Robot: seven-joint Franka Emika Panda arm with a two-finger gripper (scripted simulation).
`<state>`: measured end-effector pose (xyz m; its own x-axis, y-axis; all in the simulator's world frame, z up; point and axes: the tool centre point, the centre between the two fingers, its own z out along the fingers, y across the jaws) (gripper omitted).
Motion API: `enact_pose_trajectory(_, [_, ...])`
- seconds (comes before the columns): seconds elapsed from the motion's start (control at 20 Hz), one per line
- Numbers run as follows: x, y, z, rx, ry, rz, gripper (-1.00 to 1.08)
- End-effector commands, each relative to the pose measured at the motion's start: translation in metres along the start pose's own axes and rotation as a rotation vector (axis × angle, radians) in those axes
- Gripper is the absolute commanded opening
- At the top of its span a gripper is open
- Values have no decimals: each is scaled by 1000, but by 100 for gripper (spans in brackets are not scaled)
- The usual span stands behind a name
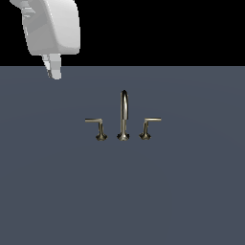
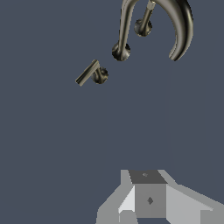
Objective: Turn on the faucet by rotating a designated handle.
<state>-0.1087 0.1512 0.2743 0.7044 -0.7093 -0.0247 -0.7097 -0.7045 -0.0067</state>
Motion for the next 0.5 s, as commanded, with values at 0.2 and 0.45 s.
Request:
enact_pose_trajectory(0.2, [16, -25, 29, 3, 2, 119, -100])
enact_pose_trajectory(0.45, [31, -43, 51, 4, 5, 208, -100])
